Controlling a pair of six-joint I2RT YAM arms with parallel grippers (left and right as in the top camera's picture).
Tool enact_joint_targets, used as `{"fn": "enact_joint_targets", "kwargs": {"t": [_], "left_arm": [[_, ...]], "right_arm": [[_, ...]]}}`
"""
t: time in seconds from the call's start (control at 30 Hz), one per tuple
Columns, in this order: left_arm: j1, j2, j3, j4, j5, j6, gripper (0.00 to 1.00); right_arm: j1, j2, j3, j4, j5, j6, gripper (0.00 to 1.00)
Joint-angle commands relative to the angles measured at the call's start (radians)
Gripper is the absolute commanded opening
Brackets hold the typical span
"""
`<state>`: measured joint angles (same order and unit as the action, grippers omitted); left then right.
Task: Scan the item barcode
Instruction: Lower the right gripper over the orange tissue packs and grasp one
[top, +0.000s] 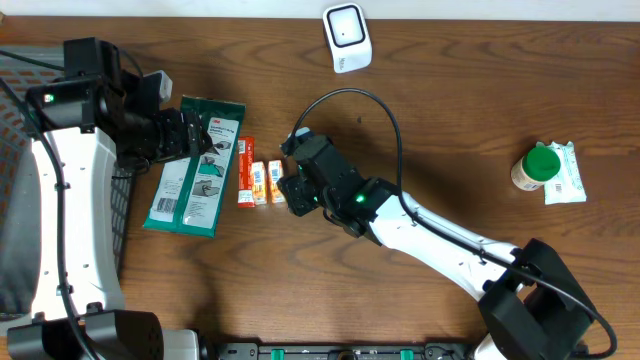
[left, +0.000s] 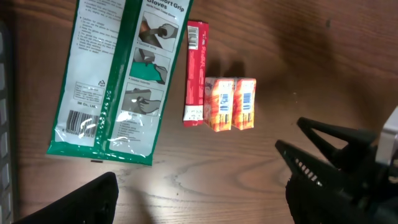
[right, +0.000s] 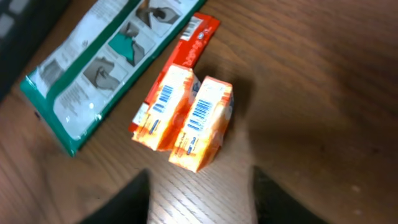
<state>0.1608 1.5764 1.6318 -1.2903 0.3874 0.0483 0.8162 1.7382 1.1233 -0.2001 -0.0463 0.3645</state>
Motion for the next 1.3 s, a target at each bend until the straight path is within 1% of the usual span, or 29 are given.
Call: {"fn": "enact_joint_targets", "kwargs": {"t": [0.0, 0.1, 0.17, 0.23, 0.27, 0.4, 0.43, 0.47, 0.53, 0.63, 0.73, 0.8, 0.87, 0.97, 1.07, 1.2, 1.27], "left_arm": [[0.0, -0.014, -0.001, -0.003, 0.005, -0.005, 0.87], [0.0, -0.014, -0.001, -0.003, 0.005, -0.005, 0.87], [0.0, -0.014, -0.001, -0.003, 0.005, -0.005, 0.87], [0.0, -0.014, -0.001, -0.003, 0.005, -0.005, 0.87], [0.0, -0.014, -0.001, -0.003, 0.005, -0.005, 0.87], [0.0, -0.014, -0.001, -0.003, 0.005, -0.005, 0.87], [0.0, -0.014, -0.001, -0.003, 0.005, -0.005, 0.87], [0.0, -0.014, -0.001, -0.003, 0.005, -0.005, 0.87], [0.0, -0.014, -0.001, -0.003, 0.005, -0.005, 0.87], [0.0, -0.014, -0.001, -0.003, 0.005, -0.005, 0.87], [0.0, -0.014, -0.001, -0.003, 0.005, -0.005, 0.87], [0.0, -0.014, -0.001, -0.003, 0.005, -0.005, 0.87], [0.0, -0.014, -0.001, -0.003, 0.005, -0.005, 0.87], [0.0, -0.014, -0.001, -0.003, 0.005, -0.005, 0.87], [0.0, -0.014, -0.001, -0.003, 0.005, -0.005, 0.87], [0.0, -0.014, -0.001, -0.003, 0.005, -0.005, 0.87], [0.0, -0.014, -0.001, -0.003, 0.005, -0.005, 0.87]], "right_arm": [[0.004, 0.035, 0.013, 0.006, 0.027, -0.002, 0.35], [0.004, 0.06, 0.013, 0.01, 0.027, -0.002, 0.37], [0.004, 0.08, 0.013, 0.009, 0.027, -0.002, 0.57], [0.003, 0.082, 0.013, 0.009, 0.027, -0.002, 0.91], [0.002, 0.082, 0.013, 0.012, 0.027, -0.002, 0.99], [-0.004, 0.082, 0.013, 0.053, 0.027, -0.002, 0.99], [-0.006, 0.081, 0.013, 0.065, 0.027, -0.002, 0.96], [-0.009, 0.081, 0.013, 0.074, 0.027, -0.002, 0.91], [-0.013, 0.081, 0.013, 0.085, 0.026, -0.001, 0.76], [-0.013, 0.081, 0.013, 0.088, 0.026, -0.001, 0.6], [-0.013, 0.081, 0.013, 0.086, 0.027, -0.002, 0.41], [-0.012, 0.081, 0.013, 0.089, 0.028, -0.002, 0.32], [-0.012, 0.081, 0.013, 0.093, 0.031, -0.002, 0.26], [-0.012, 0.081, 0.013, 0.101, 0.031, -0.002, 0.26], [-0.012, 0.082, 0.013, 0.107, 0.031, -0.002, 0.36], [-0.012, 0.082, 0.013, 0.107, 0.05, -0.002, 0.42], [-0.012, 0.082, 0.013, 0.106, 0.09, 0.014, 0.42]]}}
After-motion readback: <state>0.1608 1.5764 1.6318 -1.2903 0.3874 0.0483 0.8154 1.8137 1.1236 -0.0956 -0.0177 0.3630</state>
